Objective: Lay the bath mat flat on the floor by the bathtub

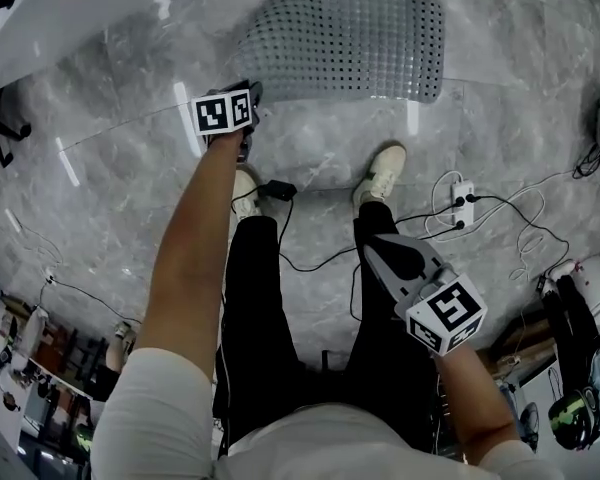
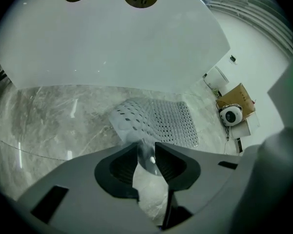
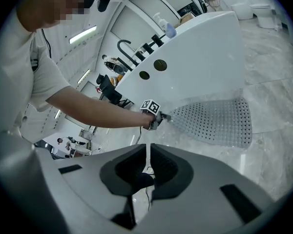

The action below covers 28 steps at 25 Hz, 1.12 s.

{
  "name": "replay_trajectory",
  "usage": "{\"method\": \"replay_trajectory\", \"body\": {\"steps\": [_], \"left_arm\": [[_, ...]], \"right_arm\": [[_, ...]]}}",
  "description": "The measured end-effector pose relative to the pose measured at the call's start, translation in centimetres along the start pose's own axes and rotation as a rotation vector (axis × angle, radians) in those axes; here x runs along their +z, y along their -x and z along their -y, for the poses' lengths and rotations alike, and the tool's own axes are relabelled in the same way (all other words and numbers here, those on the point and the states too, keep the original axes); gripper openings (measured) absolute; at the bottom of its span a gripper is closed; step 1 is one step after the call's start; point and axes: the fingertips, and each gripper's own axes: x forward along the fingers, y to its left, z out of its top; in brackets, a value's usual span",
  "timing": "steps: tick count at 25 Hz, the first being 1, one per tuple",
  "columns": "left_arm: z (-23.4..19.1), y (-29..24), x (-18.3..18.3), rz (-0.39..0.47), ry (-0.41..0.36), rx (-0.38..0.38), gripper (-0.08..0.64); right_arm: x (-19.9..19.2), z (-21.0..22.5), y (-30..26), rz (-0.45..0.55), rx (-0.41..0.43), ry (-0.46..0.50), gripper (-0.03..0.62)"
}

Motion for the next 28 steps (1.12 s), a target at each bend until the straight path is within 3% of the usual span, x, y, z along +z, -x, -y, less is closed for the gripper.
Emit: {"method": "replay_trajectory", "body": {"steps": [7, 14, 28], "left_arm": [[0.2, 2.4, 0.0, 0.008, -0.032, -0.023, 0.118], [3.8, 7.2, 1.0, 0.027, -0.103, -0.136, 0.117], [10.1, 23.0, 2.1, 0.095, -0.217, -0.263, 0.084]], "right_arm": [[1.6, 0.2, -0.9, 0.008, -0.045, 0.030, 0.037], [2.8, -1.7, -1.4, 0.058, -0.059, -0.038, 0.025], [6.5, -6.5, 2.5, 0.142, -0.198, 0.055, 0.011]]}}
